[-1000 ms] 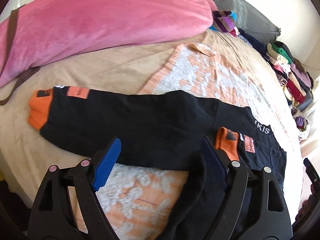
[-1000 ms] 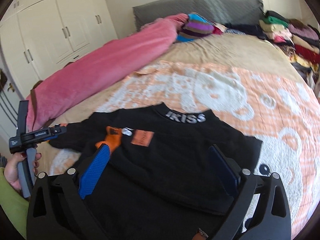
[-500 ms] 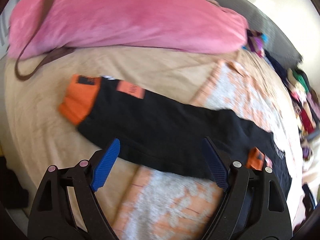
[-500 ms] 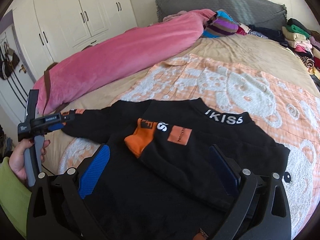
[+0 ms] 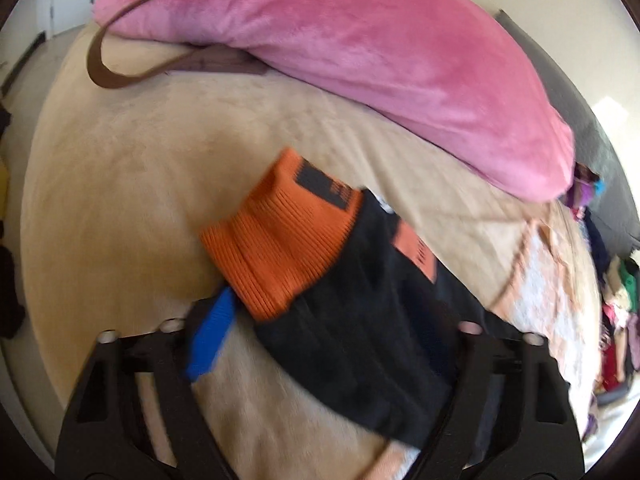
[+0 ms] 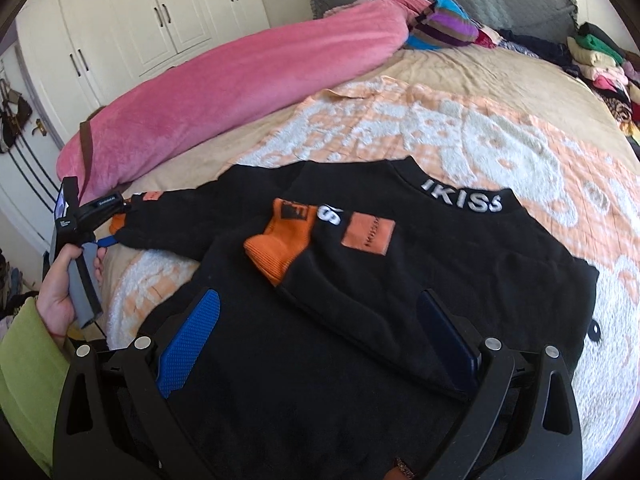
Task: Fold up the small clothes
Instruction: 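Fold the held sleeve across the shirt body with the left tool, release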
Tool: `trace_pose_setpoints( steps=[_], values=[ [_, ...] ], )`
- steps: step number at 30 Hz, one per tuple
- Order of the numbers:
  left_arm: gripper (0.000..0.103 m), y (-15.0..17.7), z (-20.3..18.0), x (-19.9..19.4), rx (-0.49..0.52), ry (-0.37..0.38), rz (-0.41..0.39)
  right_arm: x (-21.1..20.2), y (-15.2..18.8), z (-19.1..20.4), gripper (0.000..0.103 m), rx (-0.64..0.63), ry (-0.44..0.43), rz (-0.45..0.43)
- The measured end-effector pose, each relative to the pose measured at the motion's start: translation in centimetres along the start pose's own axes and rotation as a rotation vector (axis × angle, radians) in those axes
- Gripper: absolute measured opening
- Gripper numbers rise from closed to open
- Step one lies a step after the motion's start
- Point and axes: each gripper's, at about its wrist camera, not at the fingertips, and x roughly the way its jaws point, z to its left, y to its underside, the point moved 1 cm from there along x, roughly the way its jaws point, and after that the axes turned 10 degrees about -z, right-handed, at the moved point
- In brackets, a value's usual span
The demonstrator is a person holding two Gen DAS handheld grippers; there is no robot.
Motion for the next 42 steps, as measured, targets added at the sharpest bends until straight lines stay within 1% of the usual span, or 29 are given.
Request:
trace_pose_setpoints(
  steps=[1, 2, 4, 5, 8, 11, 14, 17, 20, 21, 24, 26, 27, 29, 32, 36, 38, 39, 42],
  values=[
    [0.044, -0.1, 0.0, 0.2, 0.002, -0.009, -0.009, -0.1, 0.1, -0.3, 0.098, 0.008, 0.004, 0.0],
    [0.036, -0.2, 0.2, 0.4, 0.004, -0.015, -0.016, -0.1, 0.1, -0.7, 0.098, 0.017, 0.011, 0.001],
    [0.017, -0.2, 0.2, 0.5, 0.01, 0.009, -0.019, -0.3, 0.2, -1.5, 0.098, 0.034, 0.023, -0.002],
    [0.014, -0.1, 0.0, 0.3, 0.014, 0.025, -0.021, -0.4, 0.3, -1.8, 0.098, 0.038, 0.027, -0.004],
    [0.013, -0.2, -1.4, -1.9, 0.075, 0.089, -0.055, -0.8, 0.4, -2.9, 0.098, 0.055, 0.044, -0.009],
    [0.013, -0.1, -4.5, -5.7, 0.139, 0.207, -0.09, -1.3, 0.4, -4.3, 0.098, 0.088, 0.057, -0.017],
    [0.013, 0.4, -7.8, -8.8, 0.191, 0.319, -0.098, -2.2, 0.2, -6.1, 0.098, 0.126, 0.086, -0.032],
    [0.012, 1.9, -12.3, -12.7, 0.265, 0.455, -0.1, -3.4, 0.0, -8.2, 0.098, 0.161, 0.115, -0.061],
    [0.012, 3.7, -15.6, -15.2, 0.319, 0.531, -0.091, -4.7, -0.1, -10.3, 0.098, 0.197, 0.147, -0.091],
    [0.012, 4.7, -17.0, -16.1, 0.339, 0.572, -0.076, -5.2, -0.1, -11.0, 0.098, 0.213, 0.158, -0.101],
    [0.012, 7.7, -20.3, -17.5, 0.41, 0.638, -0.037, -6.2, -0.2, -12.9, 0.098, 0.252, 0.177, -0.124],
    [0.012, 9.9, -21.9, -17.8, 0.443, 0.668, 0.009, -6.9, -0.2, -14.2, 0.098, 0.274, 0.197, -0.141],
    [0.012, 11.6, -23.0, -17.9, 0.472, 0.683, 0.037, -7.2, -0.2, -14.7, 0.098, 0.284, 0.205, -0.149],
    [0.012, 13.9, -24.1, -17.8, 0.517, 0.697, 0.074, -7.9, -0.2, -16.0, 0.098, 0.313, 0.22, -0.167],
    [0.012, 17.7, -26.0, -16.7, 0.579, 0.704, 0.146, -8.6, 0.0, -17.5, 0.098, 0.355, 0.236, -0.184],
    [0.012, 22.9, -27.8, -15.0, 0.666, 0.712, 0.245, -9.0, 0.2, -18.5, 0.098, 0.371, 0.241, -0.19],
    [0.013, 24.6, -28.0, -14.4, 0.697, 0.712, 0.276, -8.9, 0.3, -18.6, 0.098, 0.374, 0.238, -0.188],
    [0.014, 25.6, -28.0, -13.9, 0.712, 0.717, 0.304, -8.8, 0.4, -18.6, 0.098, 0.375, 0.232, -0.185],
    [0.021, 27.2, -28.4, -13.2, 0.746, 0.734, 0.358, -8.4, 0.6, -18.4, 0.098, 0.373, 0.223, -0.175]
  ],
)
